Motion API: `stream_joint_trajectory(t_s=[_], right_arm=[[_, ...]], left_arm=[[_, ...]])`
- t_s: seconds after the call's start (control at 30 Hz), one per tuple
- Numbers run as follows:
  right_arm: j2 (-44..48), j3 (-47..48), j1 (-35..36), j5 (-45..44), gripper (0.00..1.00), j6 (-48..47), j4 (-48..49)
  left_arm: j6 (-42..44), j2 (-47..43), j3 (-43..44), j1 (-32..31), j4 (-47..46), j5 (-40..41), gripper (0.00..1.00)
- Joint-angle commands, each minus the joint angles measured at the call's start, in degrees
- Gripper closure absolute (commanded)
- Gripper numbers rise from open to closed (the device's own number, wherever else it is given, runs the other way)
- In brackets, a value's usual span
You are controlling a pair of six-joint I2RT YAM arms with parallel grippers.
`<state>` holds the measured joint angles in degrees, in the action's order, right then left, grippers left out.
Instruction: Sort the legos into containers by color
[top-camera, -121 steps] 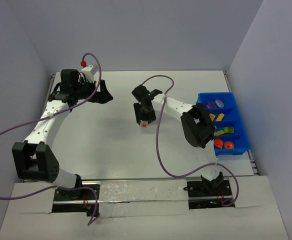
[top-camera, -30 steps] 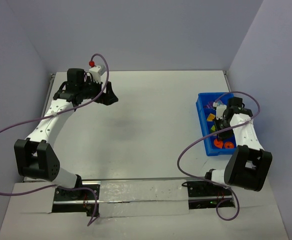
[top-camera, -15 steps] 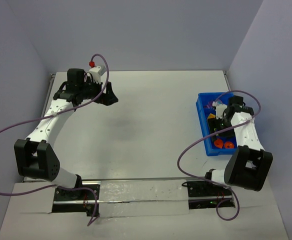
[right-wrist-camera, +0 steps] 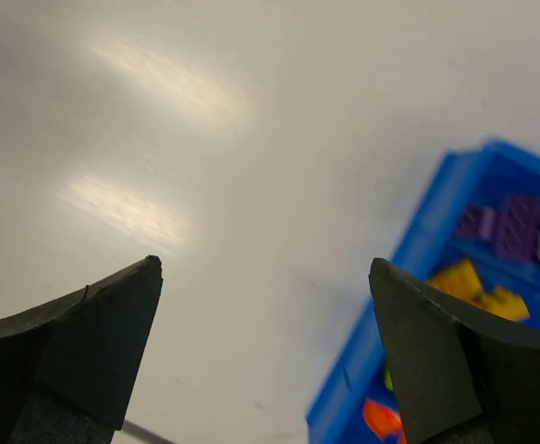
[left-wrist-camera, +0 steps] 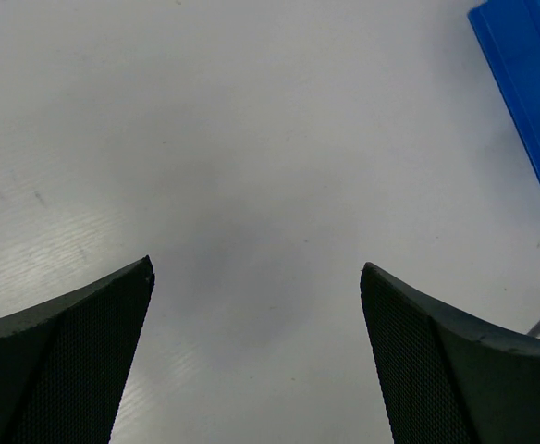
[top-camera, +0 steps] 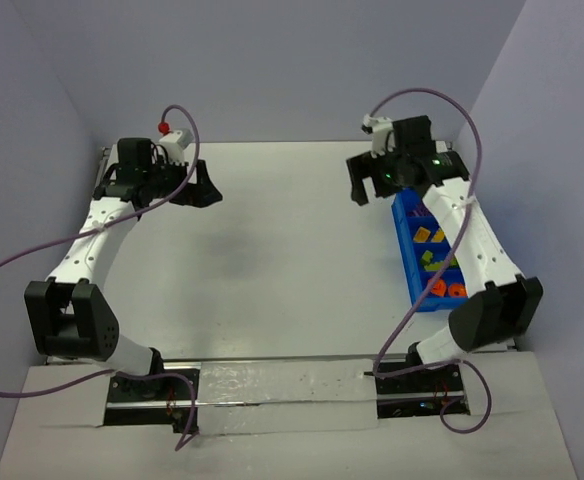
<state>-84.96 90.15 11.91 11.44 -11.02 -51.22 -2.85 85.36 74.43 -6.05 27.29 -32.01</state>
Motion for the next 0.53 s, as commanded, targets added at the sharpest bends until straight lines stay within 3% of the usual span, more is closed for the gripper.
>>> stream_joint_trajectory(t_s=[0.0,0.27,0.5], right_arm=[[-8.02,5.63,6.84,-1.35,0.00,10.81,11.99],[-12.95,1.71,17.08,-3.74,0.00,13.95,21.06],[-11.27,-1.07,19.48,-3.97,0.00,13.57,21.52]], left_arm=[[-0.89,-1.51,2.30,3.33,0.83,0.93,0.01],[2.22,-2.39,-1.40,5.32,1.22,8.44,0.01],[2.16,-3.21,-3.87,5.88,-0.57,8.52,0.01]])
